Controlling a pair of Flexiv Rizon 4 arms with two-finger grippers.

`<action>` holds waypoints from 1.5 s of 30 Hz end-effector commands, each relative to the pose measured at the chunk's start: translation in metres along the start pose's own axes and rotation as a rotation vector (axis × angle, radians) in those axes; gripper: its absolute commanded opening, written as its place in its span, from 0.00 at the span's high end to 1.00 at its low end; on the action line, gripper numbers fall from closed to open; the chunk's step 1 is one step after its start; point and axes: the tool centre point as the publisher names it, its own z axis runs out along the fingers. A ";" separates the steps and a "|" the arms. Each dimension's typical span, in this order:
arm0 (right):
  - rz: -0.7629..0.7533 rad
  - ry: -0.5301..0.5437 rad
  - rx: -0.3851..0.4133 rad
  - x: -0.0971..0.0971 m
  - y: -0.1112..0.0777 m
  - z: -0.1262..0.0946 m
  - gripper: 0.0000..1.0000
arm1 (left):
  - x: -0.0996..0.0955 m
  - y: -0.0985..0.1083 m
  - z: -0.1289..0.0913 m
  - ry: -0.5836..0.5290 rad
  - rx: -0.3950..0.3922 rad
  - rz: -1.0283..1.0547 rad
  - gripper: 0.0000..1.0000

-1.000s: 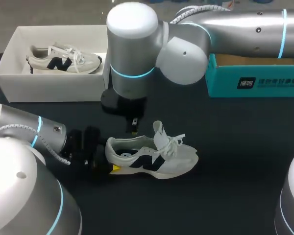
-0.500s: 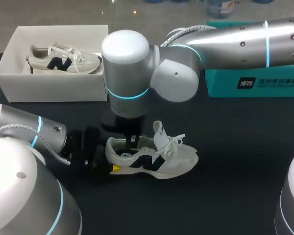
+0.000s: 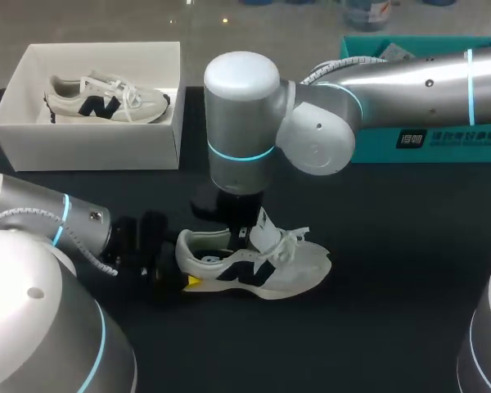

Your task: Take the shoe out of the shoebox, open the shoe tongue, remove and reinsert the insole, then place the shoe into the shoebox

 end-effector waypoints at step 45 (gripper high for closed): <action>0.012 0.155 -0.022 -0.007 0.001 0.064 0.61 | 0.001 0.002 0.000 -0.002 -0.001 0.000 1.00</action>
